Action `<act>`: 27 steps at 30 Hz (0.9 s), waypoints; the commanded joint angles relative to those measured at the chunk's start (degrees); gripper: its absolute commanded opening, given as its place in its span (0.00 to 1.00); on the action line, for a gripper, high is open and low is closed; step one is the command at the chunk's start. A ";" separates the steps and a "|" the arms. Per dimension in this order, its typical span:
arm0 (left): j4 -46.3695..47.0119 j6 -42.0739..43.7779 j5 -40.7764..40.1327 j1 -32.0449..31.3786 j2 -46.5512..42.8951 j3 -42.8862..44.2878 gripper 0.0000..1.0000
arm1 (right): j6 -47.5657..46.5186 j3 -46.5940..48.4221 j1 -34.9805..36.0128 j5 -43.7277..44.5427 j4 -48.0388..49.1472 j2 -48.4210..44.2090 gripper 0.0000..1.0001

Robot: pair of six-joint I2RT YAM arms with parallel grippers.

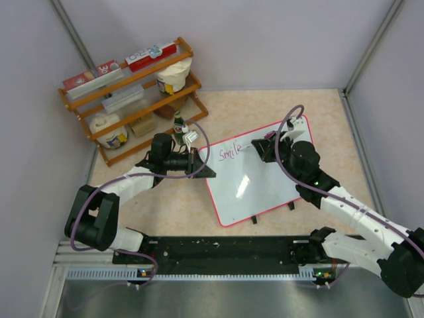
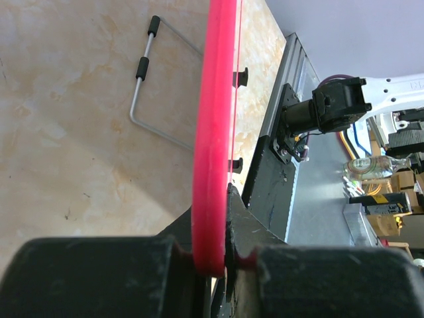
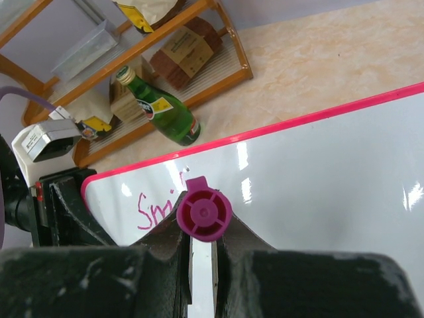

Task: Write a sentence on the whiteboard

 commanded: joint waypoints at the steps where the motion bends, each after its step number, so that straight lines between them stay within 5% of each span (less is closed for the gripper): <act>1: -7.32 13.51 -7.66 -2.87 2.35 -2.94 0.00 | -1.01 -2.04 -0.44 1.23 -3.89 -0.94 0.00; 27: -7.31 13.42 -7.66 -2.95 1.83 -3.03 0.00 | -1.19 1.21 -0.44 5.80 -4.33 -2.44 0.00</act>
